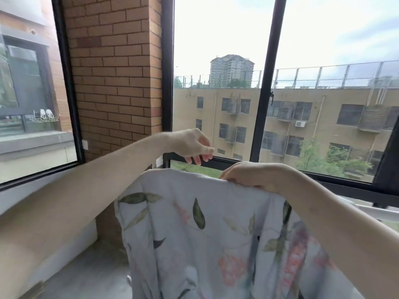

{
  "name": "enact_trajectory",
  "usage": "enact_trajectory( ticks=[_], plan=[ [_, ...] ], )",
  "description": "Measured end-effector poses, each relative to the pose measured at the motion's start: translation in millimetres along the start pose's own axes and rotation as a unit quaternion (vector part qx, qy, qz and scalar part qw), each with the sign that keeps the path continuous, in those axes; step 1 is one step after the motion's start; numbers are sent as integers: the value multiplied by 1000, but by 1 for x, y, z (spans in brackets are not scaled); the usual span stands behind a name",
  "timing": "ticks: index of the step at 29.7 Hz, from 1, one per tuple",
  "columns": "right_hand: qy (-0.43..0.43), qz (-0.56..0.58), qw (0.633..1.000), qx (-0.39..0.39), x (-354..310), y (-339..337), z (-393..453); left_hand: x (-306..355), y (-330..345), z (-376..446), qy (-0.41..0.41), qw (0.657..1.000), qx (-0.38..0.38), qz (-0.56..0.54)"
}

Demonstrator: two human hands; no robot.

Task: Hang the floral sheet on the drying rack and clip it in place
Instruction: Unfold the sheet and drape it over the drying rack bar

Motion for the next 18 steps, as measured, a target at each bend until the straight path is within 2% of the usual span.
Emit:
enact_trajectory(
  ticks=[2, 4, 6, 8, 10, 12, 14, 17, 18],
  plan=[
    [19, -2, 1000, 17, 3, -4, 0, 16, 21, -28, 23, 998, -34, -53],
    [32, -4, 998, 50, 4, -9, 2, 8, 40, -50, 22, 999, -42, 22],
    [36, 27, 993, 108, 7, -17, 3, -3, 53, -63, 27, 991, -12, 130],
    [5, 60, 978, 198, 4, -32, -1, -8, 53, -66, 53, 986, 45, 153],
    [-64, 87, 936, 336, -3, -49, -25, -6, 49, -66, 73, 981, 70, 167],
    [-139, 110, 861, 477, -5, -51, -72, -4, 47, -63, 83, 977, 71, 183],
    [-200, 104, 811, 540, 0, -30, -108, -4, 45, -62, 83, 976, 69, 189],
    [-226, 23, 763, 605, 25, 5, -141, -1, 44, -61, 88, 976, 72, 185],
    [-209, -3, 755, 622, 46, 17, -151, 2, 52, -56, 96, 978, 65, 174]
  ],
)
Point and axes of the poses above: each hand's wrist, its own z-axis towards the middle knuckle, its own y-axis out of the palm, x = y × z, the point moved 9 cm from there along z, towards the middle knuckle, and after that the axes turned 15 degrees about -z, right-handed, at the moved point
